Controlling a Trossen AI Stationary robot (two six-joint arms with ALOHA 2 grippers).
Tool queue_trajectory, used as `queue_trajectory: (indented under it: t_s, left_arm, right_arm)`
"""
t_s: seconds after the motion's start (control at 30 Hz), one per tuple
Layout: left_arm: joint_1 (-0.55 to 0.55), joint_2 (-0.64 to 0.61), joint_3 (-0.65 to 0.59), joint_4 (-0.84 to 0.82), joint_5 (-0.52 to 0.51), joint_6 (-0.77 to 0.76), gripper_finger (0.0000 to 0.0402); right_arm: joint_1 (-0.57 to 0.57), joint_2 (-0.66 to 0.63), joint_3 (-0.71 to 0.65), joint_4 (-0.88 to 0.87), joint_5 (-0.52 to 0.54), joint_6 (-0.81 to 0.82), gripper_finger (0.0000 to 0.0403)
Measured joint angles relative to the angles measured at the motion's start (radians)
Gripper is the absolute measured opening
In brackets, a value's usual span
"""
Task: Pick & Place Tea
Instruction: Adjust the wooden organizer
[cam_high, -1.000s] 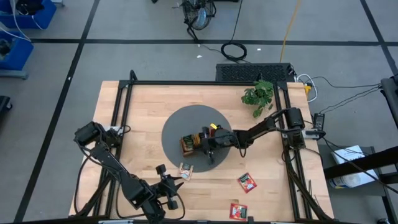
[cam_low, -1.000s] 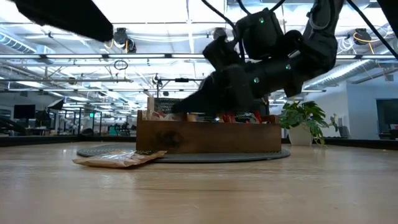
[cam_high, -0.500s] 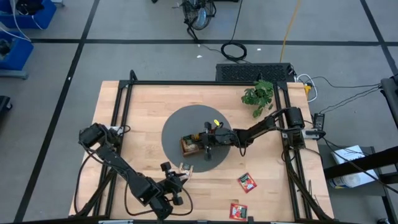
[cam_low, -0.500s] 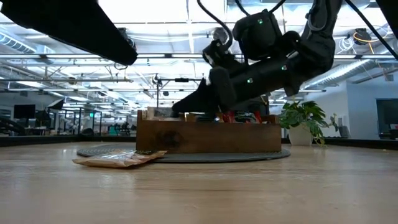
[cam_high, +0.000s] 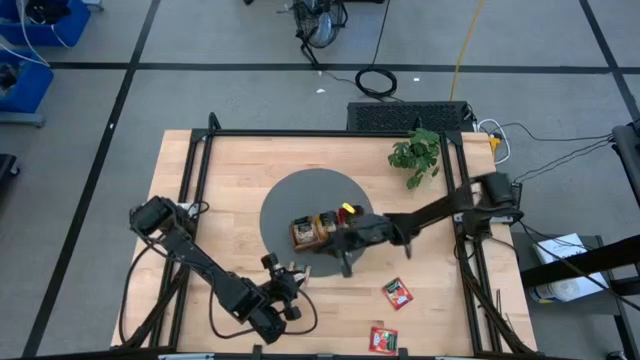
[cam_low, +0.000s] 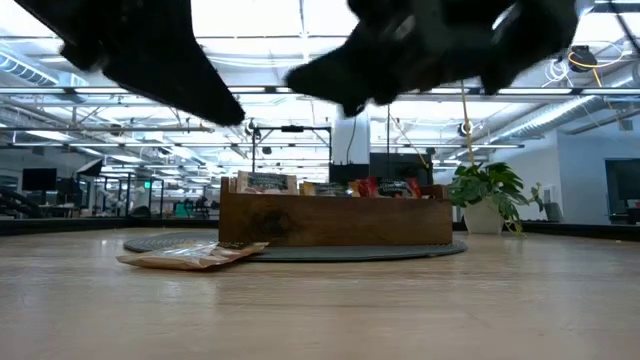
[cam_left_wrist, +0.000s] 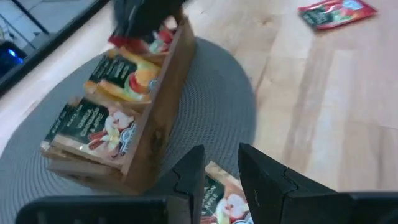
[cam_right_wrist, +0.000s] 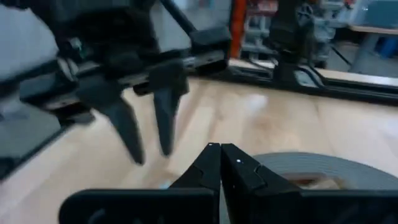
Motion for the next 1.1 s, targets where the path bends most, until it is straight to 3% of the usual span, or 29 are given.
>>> queue_trajectory:
  t_s: [0.13,0.23,0.4,0.57,0.8,1.0,1.1]
  left_arm:
    - [0.025,0.0,-0.061,0.002,0.038,-0.052,0.0102]
    - [0.043,0.0,-0.119,0.037,0.049,-0.094,0.0102]
    - [0.07,0.0,-0.166,0.061,0.141,-0.128,0.0102]
    - [0.088,-0.001,-0.167,0.087,0.135,-0.127,0.0102]
    - [0.12,-0.001,-0.167,0.092,0.122,-0.129,0.0102]
    - [0.137,-0.002,-0.167,0.088,0.124,-0.164,0.0102]
    - [0.14,-0.002,-0.167,0.087,0.137,-0.168,0.0102]
  right_arm:
    - [0.079,-0.191,0.0,-0.406,0.258,-0.015,0.0]
    - [0.141,-0.314,-0.032,-0.584,0.412,0.048,0.0]
    - [0.2,-0.462,-0.206,-0.615,0.657,0.163,0.0]
    - [0.186,-0.562,-0.432,-0.539,0.856,0.301,0.0]
    - [0.137,-0.598,-0.663,-0.279,0.846,0.428,0.0]
    - [0.074,-0.533,-0.696,-0.138,0.566,0.435,0.0]
    - [0.069,-0.465,-0.665,-0.089,0.516,0.421,0.0]
